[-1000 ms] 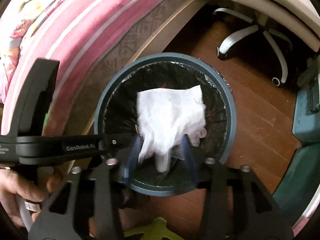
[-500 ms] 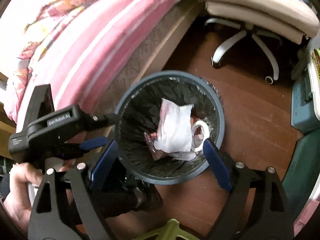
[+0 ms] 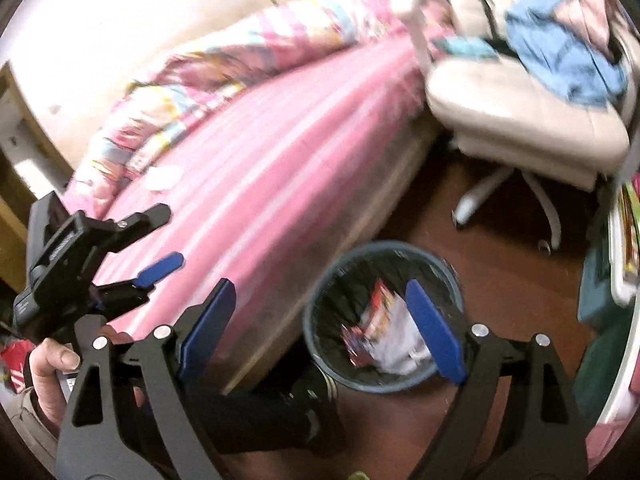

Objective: Collect trash
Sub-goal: 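Swing both tools back toward the remaining pink tissue and hair tie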

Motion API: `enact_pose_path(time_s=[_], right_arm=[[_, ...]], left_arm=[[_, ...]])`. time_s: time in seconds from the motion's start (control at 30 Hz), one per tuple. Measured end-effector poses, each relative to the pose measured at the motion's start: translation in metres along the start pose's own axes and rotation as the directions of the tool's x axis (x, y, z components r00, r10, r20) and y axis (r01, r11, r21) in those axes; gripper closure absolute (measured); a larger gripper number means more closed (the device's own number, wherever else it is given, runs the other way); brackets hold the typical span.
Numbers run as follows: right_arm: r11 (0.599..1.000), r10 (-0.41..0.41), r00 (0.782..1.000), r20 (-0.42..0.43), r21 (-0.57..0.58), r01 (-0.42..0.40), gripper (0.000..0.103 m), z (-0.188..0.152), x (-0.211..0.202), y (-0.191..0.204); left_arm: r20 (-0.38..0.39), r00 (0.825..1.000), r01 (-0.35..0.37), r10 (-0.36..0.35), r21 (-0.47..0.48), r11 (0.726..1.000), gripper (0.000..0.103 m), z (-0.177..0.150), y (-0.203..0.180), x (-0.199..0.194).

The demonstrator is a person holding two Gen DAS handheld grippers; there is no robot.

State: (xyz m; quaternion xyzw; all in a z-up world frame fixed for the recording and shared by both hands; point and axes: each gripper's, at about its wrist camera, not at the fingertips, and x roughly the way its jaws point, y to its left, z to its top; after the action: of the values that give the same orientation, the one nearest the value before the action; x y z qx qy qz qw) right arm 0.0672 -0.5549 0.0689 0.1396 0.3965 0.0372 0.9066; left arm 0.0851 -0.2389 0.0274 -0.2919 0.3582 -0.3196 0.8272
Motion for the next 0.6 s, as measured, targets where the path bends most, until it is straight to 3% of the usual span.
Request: enact_pose_path(time_s=[0.1,0.27,0.43,0.6], right_arm=[[0.994,0.058,0.998,0.029,-0.091,-0.055,0.015,0.008,0.0,0.037],[0.967,0.156,0.987,0.027,-0.209,-0.147,0.013,0.02,0.0,0.092],[0.957,0.182,0.983,0.04,-0.238,-0.167,0.012,0.025,0.009,0.129],[0.959,0.209,0.977,0.05,-0.205,-0.195,0.012,0.027,0.026,0.152]], left_arm=[[0.081,0.995,-0.061,0.059,0.013,0.998,0.017,0.013,0.009,-0.034],[0.134,0.981,-0.137,0.137,-0.009,0.991,0.015,0.027,0.038,-0.072],[0.18,0.966,-0.17,0.184,-0.09,0.981,0.015,0.033,0.083,-0.1],[0.171,0.95,-0.232,0.26,-0.164,0.959,0.015,0.039,0.14,-0.11]])
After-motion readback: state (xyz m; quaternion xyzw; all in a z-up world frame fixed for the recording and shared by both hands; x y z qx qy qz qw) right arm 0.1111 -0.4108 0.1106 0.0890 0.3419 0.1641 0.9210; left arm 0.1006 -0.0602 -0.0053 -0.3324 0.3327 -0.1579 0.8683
